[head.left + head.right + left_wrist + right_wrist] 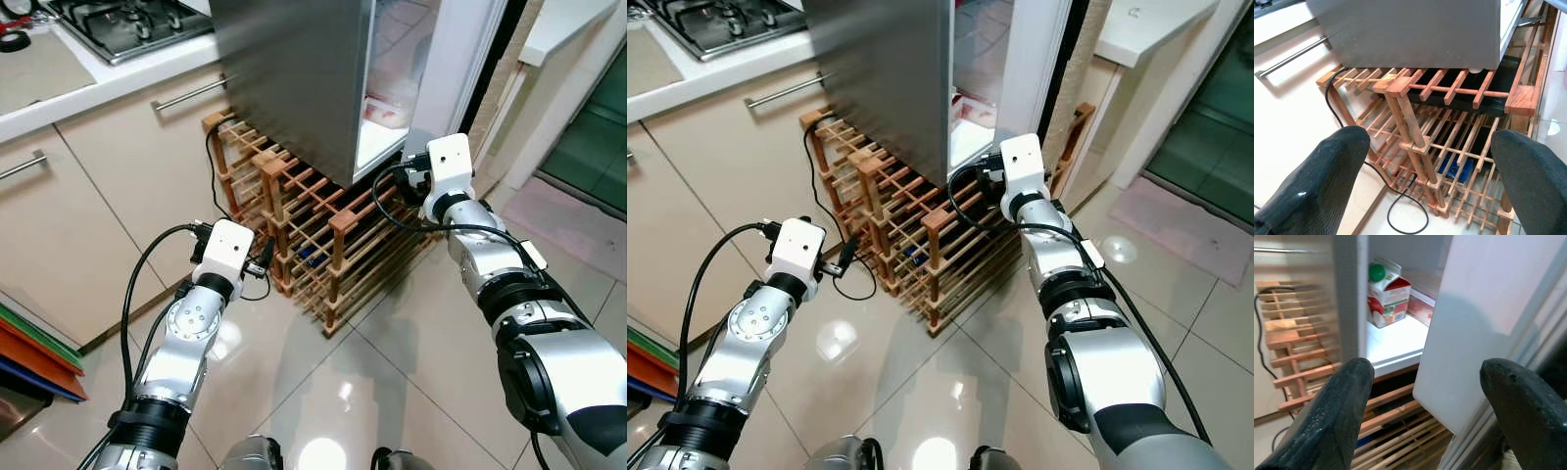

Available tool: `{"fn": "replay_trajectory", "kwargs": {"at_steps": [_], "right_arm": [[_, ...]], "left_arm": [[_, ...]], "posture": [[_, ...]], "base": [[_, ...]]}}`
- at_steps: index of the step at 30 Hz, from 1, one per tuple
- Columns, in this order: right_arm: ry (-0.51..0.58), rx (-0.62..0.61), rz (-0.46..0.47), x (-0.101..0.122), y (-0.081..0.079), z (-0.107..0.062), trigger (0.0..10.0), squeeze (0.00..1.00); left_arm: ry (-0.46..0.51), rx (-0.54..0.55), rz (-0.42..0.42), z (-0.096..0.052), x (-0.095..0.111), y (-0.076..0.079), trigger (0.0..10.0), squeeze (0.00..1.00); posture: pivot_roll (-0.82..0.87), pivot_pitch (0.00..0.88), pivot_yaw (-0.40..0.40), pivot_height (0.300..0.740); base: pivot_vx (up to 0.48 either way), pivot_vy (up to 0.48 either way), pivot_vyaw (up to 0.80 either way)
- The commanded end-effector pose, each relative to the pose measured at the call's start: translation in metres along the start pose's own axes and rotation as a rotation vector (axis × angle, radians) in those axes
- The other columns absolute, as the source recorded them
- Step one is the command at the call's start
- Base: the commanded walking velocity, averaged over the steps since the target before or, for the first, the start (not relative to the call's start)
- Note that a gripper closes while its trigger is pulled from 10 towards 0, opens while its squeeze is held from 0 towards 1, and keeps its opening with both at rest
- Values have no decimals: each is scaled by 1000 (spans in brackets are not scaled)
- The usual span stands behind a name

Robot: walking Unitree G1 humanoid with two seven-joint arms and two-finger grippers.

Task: Restocking fridge

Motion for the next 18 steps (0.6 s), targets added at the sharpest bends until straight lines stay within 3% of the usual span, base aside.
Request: {"fn": "replay_trajectory", "kwargs": {"at_steps": [1,2,3,4,6,7,8,9,13,16,18], "right_arm": [[-17,-67,-10,-6,20,-4,10000,0],[-22,-85,-13,-9,26,-6,10000,0],[-31,-139,-43,-15,41,-11,10000,0],[-31,-139,-43,-15,41,-11,10000,0],[-58,-225,-79,-27,69,-22,10000,0],[-58,-225,-79,-27,69,-22,10000,0],[-69,-297,-127,-33,90,-33,10000,0],[-69,-297,-127,-33,90,-33,10000,0],[-147,-495,-207,-61,151,-74,10000,0],[-137,-544,-172,-66,164,-88,10000,0],[-85,-486,-139,-62,151,-83,10000,0]], "left_arm": [[-16,-4,7,-3,-3,-2,10000,0],[-16,-6,7,-3,-3,-2,10000,0],[-14,-11,7,-2,-1,-1,10000,0],[-14,-11,7,-2,-1,-1,10000,0],[-12,-13,0,0,0,0,10000,0],[-12,-13,0,0,0,0,10000,0],[-12,-15,-2,0,0,1,10000,0],[-12,-15,-2,0,0,1,10000,0],[-14,-29,-13,1,0,6,10000,0],[-20,-37,-20,2,-2,9,10000,0],[-22,-44,-24,3,-2,12,10000,0]], "posture": [[165,131,47,740],[165,131,47,740],[158,134,47,740],[158,134,47,740],[137,138,50,740],[137,138,50,740],[131,138,50,740],[131,138,50,740],[109,143,49,740],[79,143,55,740],[73,139,53,740]], "base": [[0,0,0],[0,0,0],[0,0,0],[0,0,0],[0,0,0],[0,0,0],[0,0,0],[0,0,0],[0,0,0],[0,0,0],[0,0,0]]}}
Point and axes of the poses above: a point about 5 cm out from each wrist's last joint towards the gripper, its own z axis pointing out of the wrist towards the gripper, its own x axis along the axis of the wrist's last joint, y = z × x, the point moved 5 cm from there along z, pointing out of the wrist towards the gripper, and after that the axes turned 2 degrees about -z, right-handed, at the moved point
